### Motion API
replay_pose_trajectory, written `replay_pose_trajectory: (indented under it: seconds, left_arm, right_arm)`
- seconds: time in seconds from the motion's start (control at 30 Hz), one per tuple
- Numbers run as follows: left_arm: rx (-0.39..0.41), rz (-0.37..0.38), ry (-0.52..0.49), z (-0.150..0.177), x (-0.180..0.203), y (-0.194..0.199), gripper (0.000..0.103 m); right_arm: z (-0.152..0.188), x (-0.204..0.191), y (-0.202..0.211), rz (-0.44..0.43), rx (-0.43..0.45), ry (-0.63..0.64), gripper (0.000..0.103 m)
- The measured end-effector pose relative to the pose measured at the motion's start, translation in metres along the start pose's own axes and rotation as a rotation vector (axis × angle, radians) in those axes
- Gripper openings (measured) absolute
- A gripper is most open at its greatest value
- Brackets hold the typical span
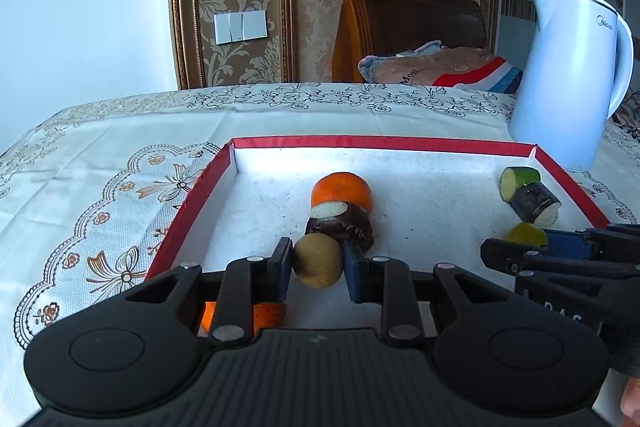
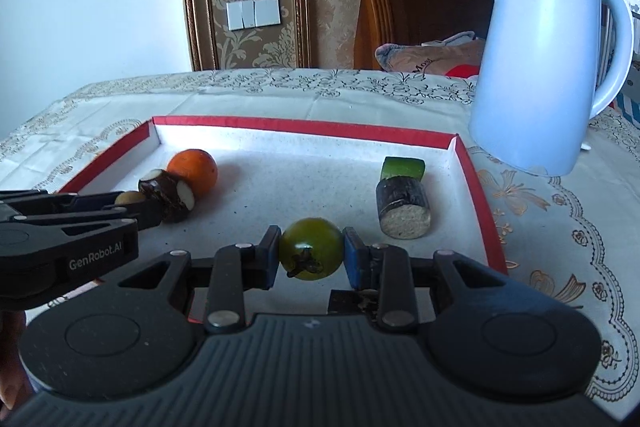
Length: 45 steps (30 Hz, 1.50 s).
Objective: Organize fruits
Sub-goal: 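Carry the green tomato and brown fruit over the tray rim into the tray, then open the right gripper to drop the tomato while the left releases the brown fruit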
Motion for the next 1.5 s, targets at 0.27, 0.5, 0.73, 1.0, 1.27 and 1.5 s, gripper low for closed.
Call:
replay_pose_trajectory:
  seconds: [0.27, 0.5, 0.73, 1.0, 1.27, 1.5]
  left_arm:
    - [0.005, -0.027, -0.001, -0.005, -0.005, -0.012, 0.027]
    - [0.021, -0.041, 0.010, -0.007, -0.012, -0.017, 0.027]
    - [0.038, -0.045, 0.011, -0.006, -0.014, -0.017, 0.027]
    - [0.051, -0.068, 0.021, -0.007, -0.018, -0.015, 0.027]
    - [0.063, -0.076, 0.042, -0.008, -0.023, -0.013, 0.027]
    - [0.069, -0.071, 0.038, -0.008, -0.024, -0.011, 0.028]
  right_arm:
    - [-0.004, 0.007, -0.018, 0.048, -0.005, -0.013, 0.031]
    - [-0.011, 0.009, -0.034, 0.075, -0.003, -0.026, 0.030]
    - [-0.011, 0.014, -0.033, 0.074, 0.000, -0.046, 0.031]
    - [-0.011, 0.013, -0.033, 0.080, 0.004, -0.044, 0.033]
    - [-0.009, 0.015, -0.030, 0.090, 0.001, -0.060, 0.050]
    - [-0.007, 0.016, -0.027, 0.091, -0.001, -0.067, 0.063]
Point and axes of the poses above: each gripper's, at about its wrist camera, not at the fingertips, and y roughly against the way its jaws point, x to its right, z to its underside, the point moved 8 cm from there along -y, roughly the way its jaws point, and after that the axes turned 8 degrees about x, right-handed, at the moved point
